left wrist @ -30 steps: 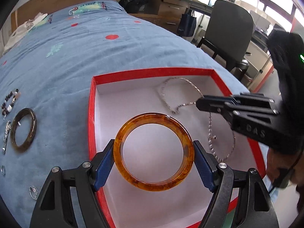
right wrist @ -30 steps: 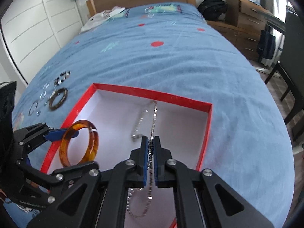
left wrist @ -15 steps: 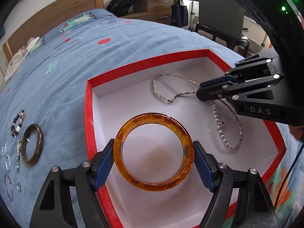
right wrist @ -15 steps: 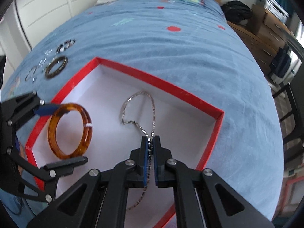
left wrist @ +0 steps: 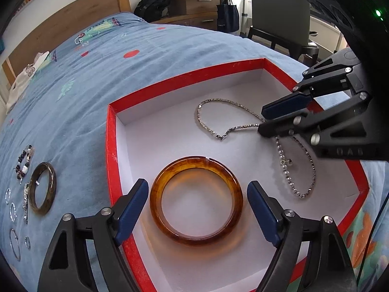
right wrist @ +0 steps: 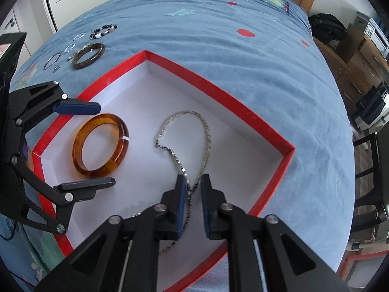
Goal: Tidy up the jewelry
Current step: 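Withdraw both grippers from the box back over the jewelry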
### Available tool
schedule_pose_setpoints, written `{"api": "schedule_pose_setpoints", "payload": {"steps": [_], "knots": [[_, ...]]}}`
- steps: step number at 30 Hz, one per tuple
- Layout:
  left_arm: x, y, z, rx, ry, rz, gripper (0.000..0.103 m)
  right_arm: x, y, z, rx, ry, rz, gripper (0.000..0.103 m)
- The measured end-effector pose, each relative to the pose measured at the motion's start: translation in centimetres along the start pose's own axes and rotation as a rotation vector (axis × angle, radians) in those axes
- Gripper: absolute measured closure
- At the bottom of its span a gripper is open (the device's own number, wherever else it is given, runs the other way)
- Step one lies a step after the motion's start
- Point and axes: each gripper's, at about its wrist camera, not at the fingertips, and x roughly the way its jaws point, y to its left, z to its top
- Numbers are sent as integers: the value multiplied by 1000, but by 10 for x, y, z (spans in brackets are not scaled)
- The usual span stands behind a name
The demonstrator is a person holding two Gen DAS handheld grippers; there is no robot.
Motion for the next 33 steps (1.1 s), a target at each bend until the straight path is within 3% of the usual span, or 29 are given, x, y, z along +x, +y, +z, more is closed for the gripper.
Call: {"api": "schedule_pose_setpoints", "payload": {"steps": [4, 13, 17, 25, 33], "knots": [[-3, 1, 1, -3, 5, -19, 21, 0, 7, 1, -12, 13, -5, 68], [-44, 9, -1, -23, -30, -19, 21, -48, -2, -3, 92, -39, -75, 67], [-96, 29, -6, -81, -92, -4, 21, -91, 4, -9, 135, -70, -119, 67], [-209, 107, -53, -203, -194, 154, 21, -190, 53, -17, 221, -194, -167, 67], [-308, 195, -128, -317, -220, 334, 15, -252, 132, 0, 276, -370, -154, 67]]}}
